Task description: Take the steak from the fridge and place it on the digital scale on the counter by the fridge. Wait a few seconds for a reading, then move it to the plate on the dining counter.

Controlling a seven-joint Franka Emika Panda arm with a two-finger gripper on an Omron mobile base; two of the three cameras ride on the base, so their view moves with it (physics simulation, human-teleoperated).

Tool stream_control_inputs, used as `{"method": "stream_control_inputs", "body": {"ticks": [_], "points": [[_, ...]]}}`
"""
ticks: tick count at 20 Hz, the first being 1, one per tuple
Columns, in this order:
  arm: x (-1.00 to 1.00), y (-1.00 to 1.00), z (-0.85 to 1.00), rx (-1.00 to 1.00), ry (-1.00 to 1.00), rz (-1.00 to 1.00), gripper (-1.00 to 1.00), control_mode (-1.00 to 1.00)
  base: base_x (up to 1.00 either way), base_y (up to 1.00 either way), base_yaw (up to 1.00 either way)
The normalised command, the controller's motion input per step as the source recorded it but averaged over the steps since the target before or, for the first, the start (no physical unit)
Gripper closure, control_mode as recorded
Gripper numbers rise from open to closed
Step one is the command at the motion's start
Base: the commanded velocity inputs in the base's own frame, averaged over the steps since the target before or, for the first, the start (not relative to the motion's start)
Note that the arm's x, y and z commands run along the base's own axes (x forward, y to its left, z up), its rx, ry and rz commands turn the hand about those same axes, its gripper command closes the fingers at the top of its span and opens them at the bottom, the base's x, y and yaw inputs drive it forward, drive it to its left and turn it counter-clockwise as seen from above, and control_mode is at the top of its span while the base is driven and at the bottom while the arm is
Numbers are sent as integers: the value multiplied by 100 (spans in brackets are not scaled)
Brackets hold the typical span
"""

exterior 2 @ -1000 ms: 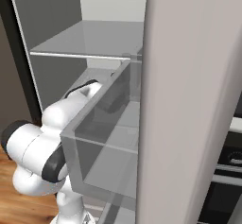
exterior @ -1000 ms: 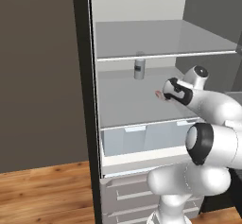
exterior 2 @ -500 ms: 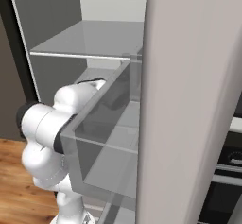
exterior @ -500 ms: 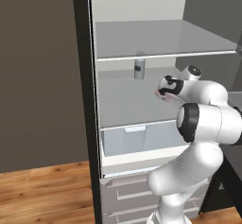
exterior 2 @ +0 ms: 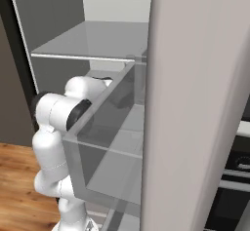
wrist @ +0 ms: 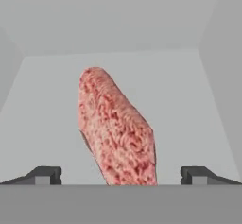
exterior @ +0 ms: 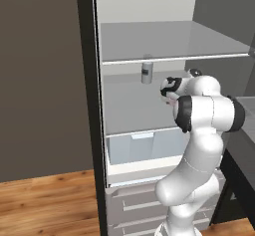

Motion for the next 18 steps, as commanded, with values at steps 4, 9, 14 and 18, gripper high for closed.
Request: {"method": "stream_control_inputs", "body": {"ticks": [4,9,14,18], "points": [[45,-11,-32,0,3,0,-100,-100,0,0,0],[35,-10,-42,0,1,0,-100,-100,0,0,0],[12,0,-48,0,0,0,-100,-100,0,0,0],[0,10,-73,0,0,0,100,-100,0,0,0]]}}
